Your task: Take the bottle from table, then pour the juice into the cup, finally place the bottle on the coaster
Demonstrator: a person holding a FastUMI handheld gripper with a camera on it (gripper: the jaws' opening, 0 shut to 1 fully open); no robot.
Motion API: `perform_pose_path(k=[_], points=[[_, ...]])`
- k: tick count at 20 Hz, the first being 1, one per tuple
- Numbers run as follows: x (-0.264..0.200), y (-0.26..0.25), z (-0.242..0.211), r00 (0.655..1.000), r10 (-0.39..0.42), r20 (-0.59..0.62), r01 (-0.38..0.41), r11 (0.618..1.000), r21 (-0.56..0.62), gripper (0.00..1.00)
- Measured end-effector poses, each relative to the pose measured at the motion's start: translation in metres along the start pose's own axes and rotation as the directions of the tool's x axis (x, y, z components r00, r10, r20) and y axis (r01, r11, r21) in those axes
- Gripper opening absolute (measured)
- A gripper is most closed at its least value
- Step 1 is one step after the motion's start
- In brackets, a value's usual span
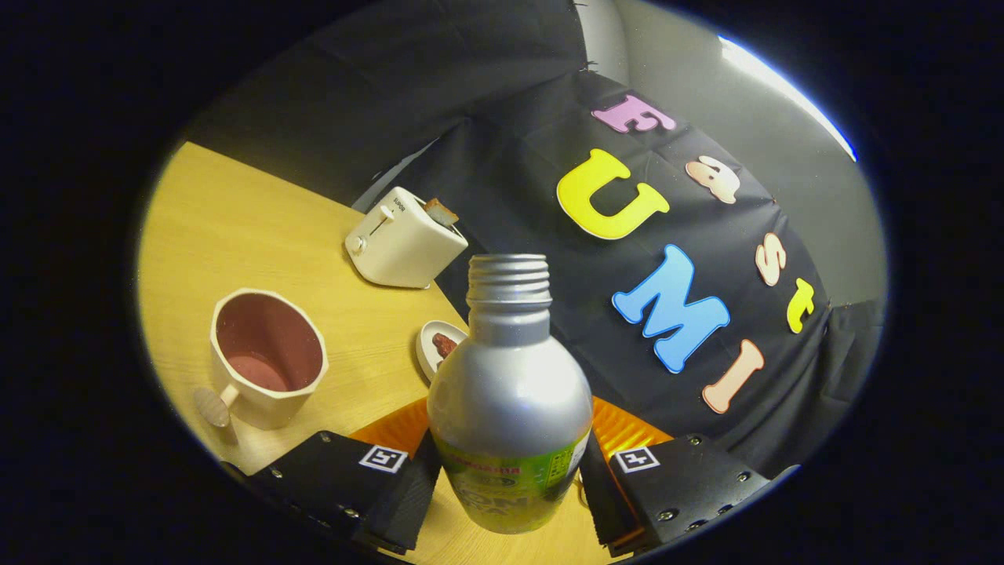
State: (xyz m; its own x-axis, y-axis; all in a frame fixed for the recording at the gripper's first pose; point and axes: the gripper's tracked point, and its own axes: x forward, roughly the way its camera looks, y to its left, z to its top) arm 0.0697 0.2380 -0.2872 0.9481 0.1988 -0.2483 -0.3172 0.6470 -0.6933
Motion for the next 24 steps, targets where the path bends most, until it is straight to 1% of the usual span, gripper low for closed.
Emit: perform_pose_path(k=[2,3,5,6,7,8,9,10,11,13,16,21,24], points=[[-0.001,0.004,0.003,0.999,0.041,0.005,-0.041,0.994,0.105,0.81],[-0.001,0.009,0.005,0.997,0.076,0.016,-0.077,0.981,0.178,0.81],[-0.004,0.008,0.006,0.993,0.115,0.030,-0.118,0.939,0.322,0.81],[-0.005,0.004,0.009,0.991,0.122,0.046,-0.130,0.913,0.387,0.81],[-0.007,0.000,0.015,0.989,0.127,0.074,-0.147,0.878,0.455,0.81],[-0.008,-0.004,0.022,0.985,0.135,0.107,-0.171,0.836,0.521,0.81],[-0.007,-0.005,0.027,0.981,0.139,0.139,-0.194,0.795,0.575,0.81],[-0.006,-0.007,0.031,0.976,0.142,0.164,-0.213,0.765,0.607,0.80],[-0.006,-0.009,0.033,0.975,0.144,0.170,-0.220,0.754,0.619,0.80],[-0.003,-0.012,0.028,0.977,0.135,0.166,-0.210,0.754,0.622,0.81],[0.001,-0.009,0.023,0.976,0.146,0.162,-0.216,0.748,0.628,0.81],[0.017,0.005,0.004,0.977,0.152,0.146,-0.211,0.737,0.642,0.81],[0.029,0.017,-0.012,0.978,0.163,0.128,-0.206,0.718,0.665,0.81]])
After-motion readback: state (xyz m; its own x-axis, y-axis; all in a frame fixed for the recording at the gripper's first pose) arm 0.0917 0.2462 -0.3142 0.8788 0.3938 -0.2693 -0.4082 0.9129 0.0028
